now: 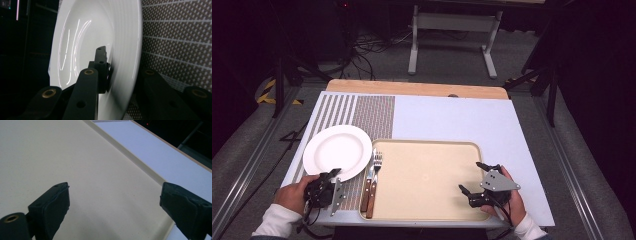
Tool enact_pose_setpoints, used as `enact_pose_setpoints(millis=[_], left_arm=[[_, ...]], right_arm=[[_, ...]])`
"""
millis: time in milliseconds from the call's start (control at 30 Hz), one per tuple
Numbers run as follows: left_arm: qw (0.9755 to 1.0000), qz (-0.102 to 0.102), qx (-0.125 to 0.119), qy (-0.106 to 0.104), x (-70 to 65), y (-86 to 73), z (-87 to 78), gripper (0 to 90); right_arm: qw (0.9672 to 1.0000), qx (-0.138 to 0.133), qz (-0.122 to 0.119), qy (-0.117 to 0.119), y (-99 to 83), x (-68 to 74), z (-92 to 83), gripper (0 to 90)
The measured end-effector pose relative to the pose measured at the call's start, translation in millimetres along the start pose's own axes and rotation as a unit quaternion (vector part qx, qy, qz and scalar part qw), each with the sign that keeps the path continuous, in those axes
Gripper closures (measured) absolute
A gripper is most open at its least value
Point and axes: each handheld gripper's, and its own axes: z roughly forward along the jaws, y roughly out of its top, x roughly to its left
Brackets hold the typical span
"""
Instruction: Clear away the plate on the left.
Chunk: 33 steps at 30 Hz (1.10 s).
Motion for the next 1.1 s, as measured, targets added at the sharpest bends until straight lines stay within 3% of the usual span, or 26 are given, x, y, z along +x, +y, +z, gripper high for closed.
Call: enact_pose_setpoints(millis=[133, 233, 600, 867, 1100], left_arm=[[0.999, 0.036, 0.014, 0.023, -3.3, 6.7, 4.4, 79.3], [0.9982, 0.047, 0.024, 0.029, -3.0, 11.5, 8.1, 80.2], [0.9979, 0.035, 0.041, 0.036, 1.1, 14.8, 11.0, 81.0], [0.9965, 0.019, 0.045, 0.069, 10.2, 16.4, 4.1, 81.1], [0.9959, 0.03, 0.038, 0.077, 13.1, 26.1, -0.4, 80.9]], right_arm=[[1.0, 0.001, 0.0, 0.0, -0.2, -0.2, 0.1, 10.0], [1.0, 0.002, -0.001, 0.0, -0.3, -0.3, 0.2, 10.0], [1.0, 0.001, -0.002, -0.004, -0.4, -0.6, -0.5, 10.0], [1.0, -0.003, -0.001, -0.009, -0.2, -1.1, -1.0, 9.9], [0.9999, -0.003, -0.001, -0.012, -0.5, -2.0, -1.4, 9.9]])
